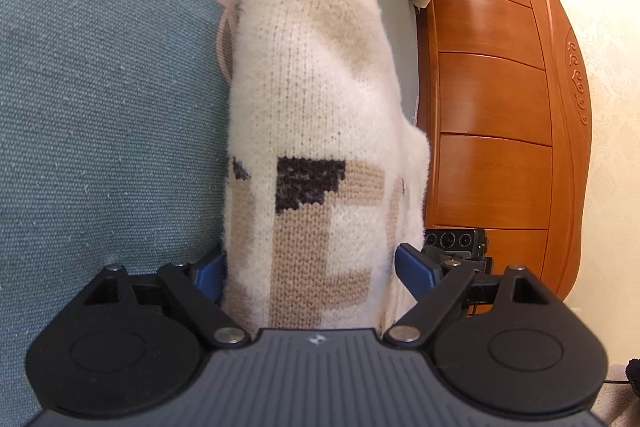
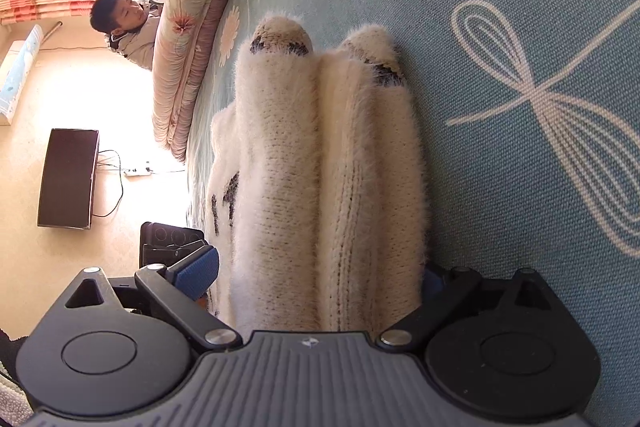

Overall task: Fold clothes
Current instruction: 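Close both grippers on the sweater edge and lift it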

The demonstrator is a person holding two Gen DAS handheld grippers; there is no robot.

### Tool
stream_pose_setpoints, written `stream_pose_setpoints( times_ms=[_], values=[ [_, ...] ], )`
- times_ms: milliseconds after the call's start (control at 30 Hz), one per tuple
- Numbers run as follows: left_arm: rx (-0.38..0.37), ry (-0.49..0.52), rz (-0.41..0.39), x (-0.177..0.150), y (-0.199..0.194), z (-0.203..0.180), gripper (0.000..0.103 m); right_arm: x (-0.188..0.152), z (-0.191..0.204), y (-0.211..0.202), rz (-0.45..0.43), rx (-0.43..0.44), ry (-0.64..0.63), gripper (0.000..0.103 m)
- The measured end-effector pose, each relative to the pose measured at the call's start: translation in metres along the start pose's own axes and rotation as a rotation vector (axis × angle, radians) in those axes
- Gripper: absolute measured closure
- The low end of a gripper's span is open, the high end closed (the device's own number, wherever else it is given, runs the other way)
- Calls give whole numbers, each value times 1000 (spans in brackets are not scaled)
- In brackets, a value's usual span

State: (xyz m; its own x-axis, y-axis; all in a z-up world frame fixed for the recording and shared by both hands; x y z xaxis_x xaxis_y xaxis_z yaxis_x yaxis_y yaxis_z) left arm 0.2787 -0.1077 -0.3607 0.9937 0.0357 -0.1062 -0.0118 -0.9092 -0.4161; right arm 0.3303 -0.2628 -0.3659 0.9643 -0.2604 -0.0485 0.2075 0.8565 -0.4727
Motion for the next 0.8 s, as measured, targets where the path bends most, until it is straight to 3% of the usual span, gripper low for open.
stream_pose_setpoints(
  times_ms=[67, 233, 433, 800],
  values=[
    [27, 16, 1, -1, 1, -6, 19, 0, 4, 2, 8, -44, -20, 5],
    [96, 73, 7, -4, 3, -23, 21, -4, 10, -2, 8, -154, -38, 26],
    [140, 146, 24, -10, 5, -48, 22, -12, 34, -2, 9, -264, -135, 31],
    [123, 163, 38, -20, 20, -72, 22, -34, 55, -18, 19, -314, -185, 33]
  ],
)
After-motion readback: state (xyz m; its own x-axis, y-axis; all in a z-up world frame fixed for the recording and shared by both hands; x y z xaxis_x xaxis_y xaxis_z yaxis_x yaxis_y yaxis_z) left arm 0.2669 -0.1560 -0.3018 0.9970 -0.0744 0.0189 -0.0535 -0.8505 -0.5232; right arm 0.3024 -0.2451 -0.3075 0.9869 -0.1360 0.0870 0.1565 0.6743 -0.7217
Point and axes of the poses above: each gripper's, at about its wrist camera, not at the fingertips, and y roughly the way its jaws point, z to its left, x to its top, the point moved 6 cm from there along y, roughly the way its jaws point, and after that the axes turned 7 degrees about z, right-handed, at the moved point
